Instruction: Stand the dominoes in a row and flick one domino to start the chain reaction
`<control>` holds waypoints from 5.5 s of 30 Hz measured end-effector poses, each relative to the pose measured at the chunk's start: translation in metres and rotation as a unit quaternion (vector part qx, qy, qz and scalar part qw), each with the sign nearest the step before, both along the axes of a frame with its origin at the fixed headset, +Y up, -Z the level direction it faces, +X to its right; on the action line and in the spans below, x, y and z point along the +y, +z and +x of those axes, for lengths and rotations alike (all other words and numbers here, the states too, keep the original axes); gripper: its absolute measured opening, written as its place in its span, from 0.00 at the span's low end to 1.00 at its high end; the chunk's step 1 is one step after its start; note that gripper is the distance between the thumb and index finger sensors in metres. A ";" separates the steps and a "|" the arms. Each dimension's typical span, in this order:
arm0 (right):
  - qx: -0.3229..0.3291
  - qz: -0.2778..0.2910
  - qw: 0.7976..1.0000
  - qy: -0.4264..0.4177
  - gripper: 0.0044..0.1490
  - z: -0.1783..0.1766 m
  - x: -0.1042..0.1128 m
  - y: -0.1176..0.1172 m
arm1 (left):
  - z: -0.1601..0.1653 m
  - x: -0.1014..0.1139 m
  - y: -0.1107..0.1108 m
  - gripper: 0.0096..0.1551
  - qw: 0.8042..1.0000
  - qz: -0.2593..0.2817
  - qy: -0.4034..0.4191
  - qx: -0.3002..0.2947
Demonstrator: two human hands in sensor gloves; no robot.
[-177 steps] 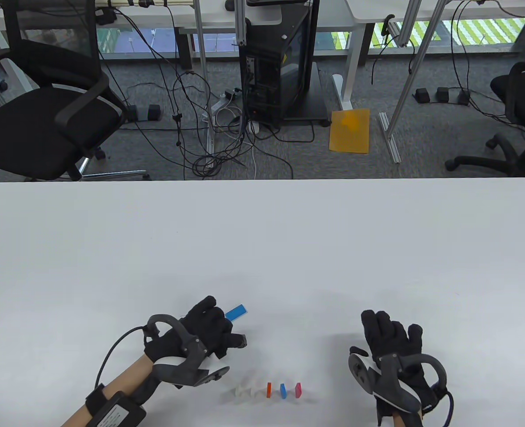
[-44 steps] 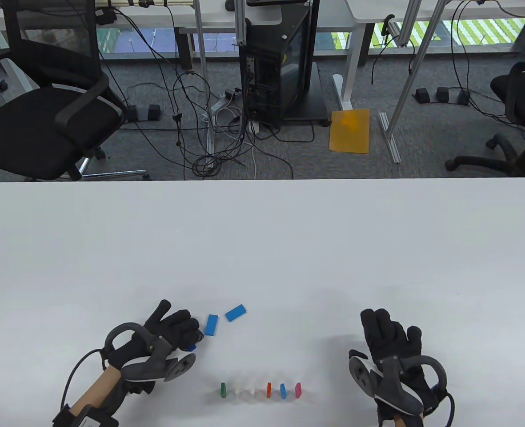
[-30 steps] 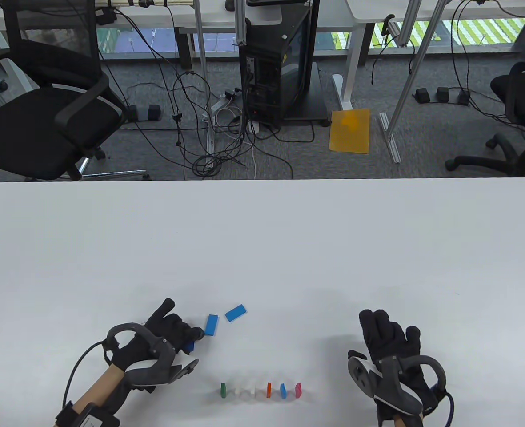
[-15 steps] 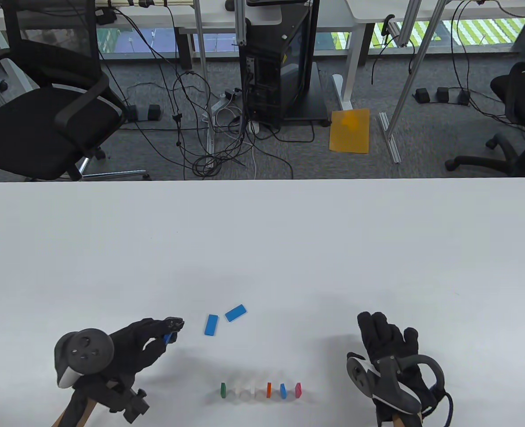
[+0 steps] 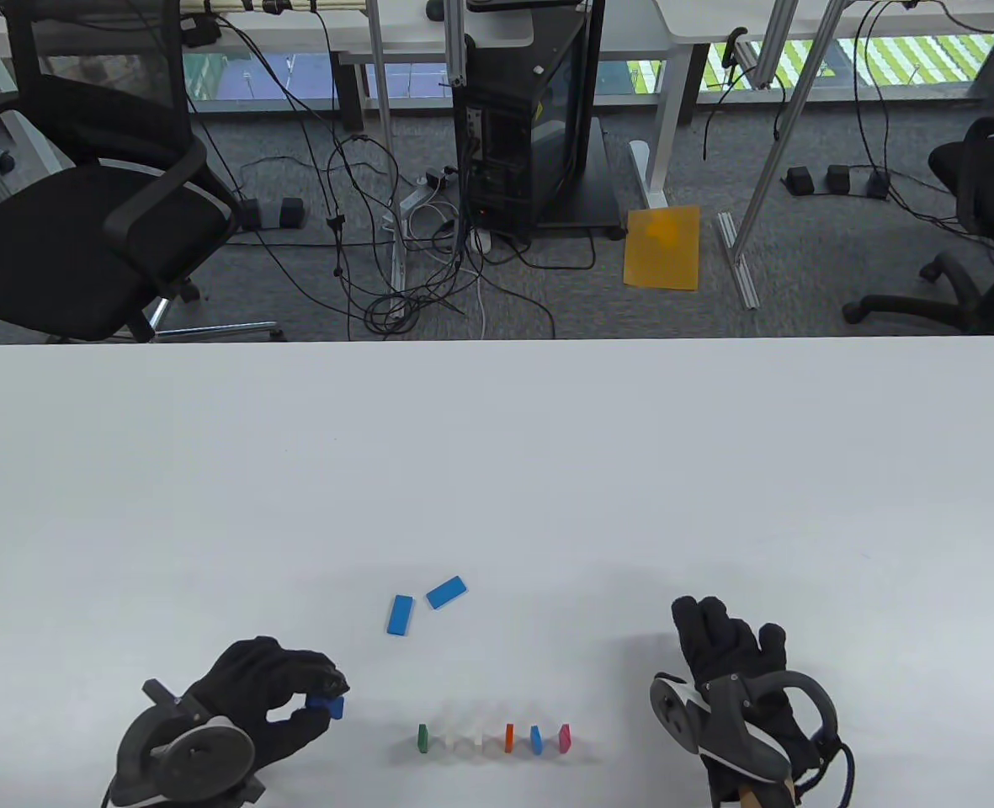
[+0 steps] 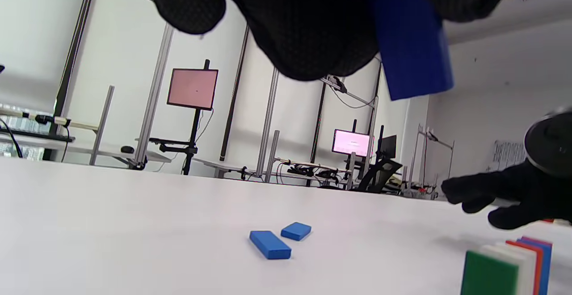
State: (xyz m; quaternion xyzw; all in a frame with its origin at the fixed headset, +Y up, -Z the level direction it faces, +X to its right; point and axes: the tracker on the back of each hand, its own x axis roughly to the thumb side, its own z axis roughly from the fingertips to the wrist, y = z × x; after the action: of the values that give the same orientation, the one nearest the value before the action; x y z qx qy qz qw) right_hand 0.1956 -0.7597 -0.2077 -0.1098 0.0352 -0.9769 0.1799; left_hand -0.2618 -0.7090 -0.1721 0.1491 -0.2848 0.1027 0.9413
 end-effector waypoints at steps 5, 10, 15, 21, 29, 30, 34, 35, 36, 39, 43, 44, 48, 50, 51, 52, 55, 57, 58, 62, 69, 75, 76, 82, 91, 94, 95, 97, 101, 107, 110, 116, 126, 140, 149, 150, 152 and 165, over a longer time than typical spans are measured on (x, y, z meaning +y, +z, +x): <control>0.003 -0.003 1.000 0.001 0.60 -0.001 0.000 0.000 | 0.020 -0.009 0.011 0.43 0.993 0.061 -0.100 0.024; 0.007 0.002 1.000 0.000 0.60 -0.002 0.001 0.001 | 0.036 -0.020 0.011 0.45 0.984 0.079 -0.156 0.030; 0.010 0.005 1.000 0.001 0.60 -0.003 0.001 0.001 | 0.042 -0.028 0.006 0.46 0.981 0.076 -0.172 0.036; 0.007 0.005 1.000 0.003 0.60 -0.004 0.002 0.002 | 0.048 -0.034 0.004 0.52 0.981 0.064 -0.180 0.028; 0.008 0.001 1.000 0.003 0.60 -0.004 0.002 0.003 | 0.063 -0.045 0.009 0.54 0.978 0.054 -0.201 -0.004; 0.008 0.001 1.000 0.003 0.60 -0.004 0.002 0.003 | 0.065 -0.046 0.009 0.55 0.977 0.052 -0.205 -0.007; 0.010 0.002 1.000 0.000 0.60 -0.005 0.002 0.003 | 0.076 -0.053 0.010 0.56 0.973 0.057 -0.225 -0.014; 0.010 0.001 1.000 0.000 0.60 -0.005 0.002 0.003 | 0.078 -0.054 0.010 0.56 0.972 0.057 -0.228 -0.013; 0.012 0.001 1.000 0.001 0.60 -0.005 0.002 0.003 | 0.080 -0.055 0.010 0.56 0.972 0.058 -0.229 -0.015; 0.014 0.001 1.000 0.002 0.60 -0.005 0.002 0.003 | 0.083 -0.056 0.008 0.56 0.971 0.055 -0.233 -0.016; 0.014 0.003 1.000 -0.002 0.60 -0.005 0.002 0.003 | 0.084 -0.056 0.007 0.55 0.971 0.054 -0.232 -0.013; 0.014 0.003 1.000 -0.003 0.60 -0.005 0.002 0.003 | 0.085 -0.056 0.007 0.56 0.971 0.054 -0.234 -0.012; 0.014 0.000 1.000 0.000 0.60 -0.005 0.002 0.003 | 0.087 -0.055 0.009 0.55 0.968 0.061 -0.243 -0.015; 0.013 -0.001 1.000 0.000 0.60 -0.005 0.002 0.003 | 0.090 -0.056 0.010 0.55 0.965 0.065 -0.253 -0.014; 0.013 -0.001 1.000 -0.001 0.60 -0.005 0.002 0.004 | 0.091 -0.056 0.010 0.56 0.965 0.066 -0.255 -0.015; 0.013 -0.001 1.000 -0.001 0.60 -0.005 0.002 0.004 | 0.091 -0.056 0.010 0.56 0.964 0.067 -0.256 -0.016; 0.012 -0.002 1.000 -0.001 0.60 -0.005 0.003 0.004 | 0.092 -0.055 0.010 0.56 0.963 0.069 -0.261 -0.015; 0.013 -0.003 1.000 0.000 0.60 -0.005 0.002 0.004 | 0.092 -0.055 0.010 0.56 0.963 0.070 -0.261 -0.015; 0.013 -0.004 1.000 0.000 0.60 -0.006 0.002 0.004 | 0.092 -0.055 0.010 0.56 0.963 0.070 -0.261 -0.014; 0.012 -0.005 1.000 0.001 0.60 -0.005 0.003 0.004 | 0.093 -0.053 0.011 0.55 0.962 0.073 -0.264 -0.014; 0.011 -0.008 1.000 0.002 0.60 -0.005 0.003 0.004 | 0.092 -0.053 0.011 0.55 0.962 0.072 -0.265 -0.014; 0.010 -0.010 1.000 0.002 0.60 -0.005 0.003 0.004 | 0.093 -0.053 0.011 0.55 0.961 0.075 -0.267 -0.015; 0.010 -0.009 1.000 0.002 0.60 -0.005 0.003 0.004 | 0.093 -0.053 0.011 0.55 0.961 0.075 -0.267 -0.015; 0.010 -0.009 1.000 0.001 0.60 -0.005 0.003 0.004 | 0.093 -0.053 0.011 0.55 0.961 0.074 -0.267 -0.015; 0.010 -0.011 1.000 0.001 0.60 -0.005 0.003 0.004 | 0.091 -0.054 0.011 0.57 0.960 0.068 -0.271 -0.012; 0.010 -0.012 1.000 0.001 0.60 -0.005 0.003 0.004 | 0.089 -0.053 0.011 0.57 0.960 0.070 -0.272 -0.012; 0.010 -0.011 1.000 0.002 0.60 -0.005 0.003 0.004 | 0.089 -0.053 0.011 0.57 0.960 0.070 -0.271 -0.012; 0.011 -0.011 1.000 0.002 0.60 -0.005 0.003 0.004 | 0.088 -0.053 0.011 0.58 0.961 0.069 -0.267 -0.009; 0.011 -0.007 1.000 0.003 0.60 -0.005 0.004 0.004 | 0.081 -0.048 0.010 0.59 0.966 0.064 -0.251 0.001; 0.011 -0.003 1.000 0.002 0.61 -0.005 0.004 0.004 | 0.054 -0.028 -0.003 0.60 0.971 0.066 -0.223 0.054; 0.008 0.000 1.000 -0.002 0.60 -0.004 0.005 0.004 | 0.038 -0.023 -0.018 0.59 0.976 0.044 -0.197 0.080; 0.005 0.003 1.000 -0.007 0.59 -0.003 0.004 0.004 | 0.041 -0.016 -0.053 0.25 0.978 -0.019 -0.170 0.118; -0.012 0.031 0.999 -0.018 0.62 0.001 0.007 0.003 | 0.095 -0.037 -0.108 0.38 0.937 -0.063 -0.304 0.161; -0.004 0.067 0.998 -0.019 0.62 0.000 0.012 0.005 | 0.122 -0.057 -0.133 0.43 0.902 -0.092 -0.362 0.214; -0.002 0.066 0.998 -0.016 0.61 -0.001 0.014 0.007 | 0.131 -0.056 -0.133 0.34 0.905 -0.094 -0.356 0.212; -0.002 0.065 0.998 -0.015 0.61 -0.001 0.014 0.007 | 0.131 -0.056 -0.132 0.33 0.904 -0.095 -0.359 0.212; -0.001 0.064 0.998 -0.015 0.61 -0.001 0.014 0.007 | 0.130 -0.057 -0.131 0.36 0.903 -0.101 -0.360 0.210; 0.002 0.060 0.998 -0.016 0.61 -0.002 0.015 0.008 | 0.102 -0.051 -0.116 0.39 0.926 -0.052 -0.325 0.185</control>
State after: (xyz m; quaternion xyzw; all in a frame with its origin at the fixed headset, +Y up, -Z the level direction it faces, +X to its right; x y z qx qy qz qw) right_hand 0.1937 -0.7443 -0.1999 -0.1000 0.0959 -0.9756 0.1700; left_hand -0.1599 -0.7595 -0.2877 0.0155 -0.1329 -0.2240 0.9654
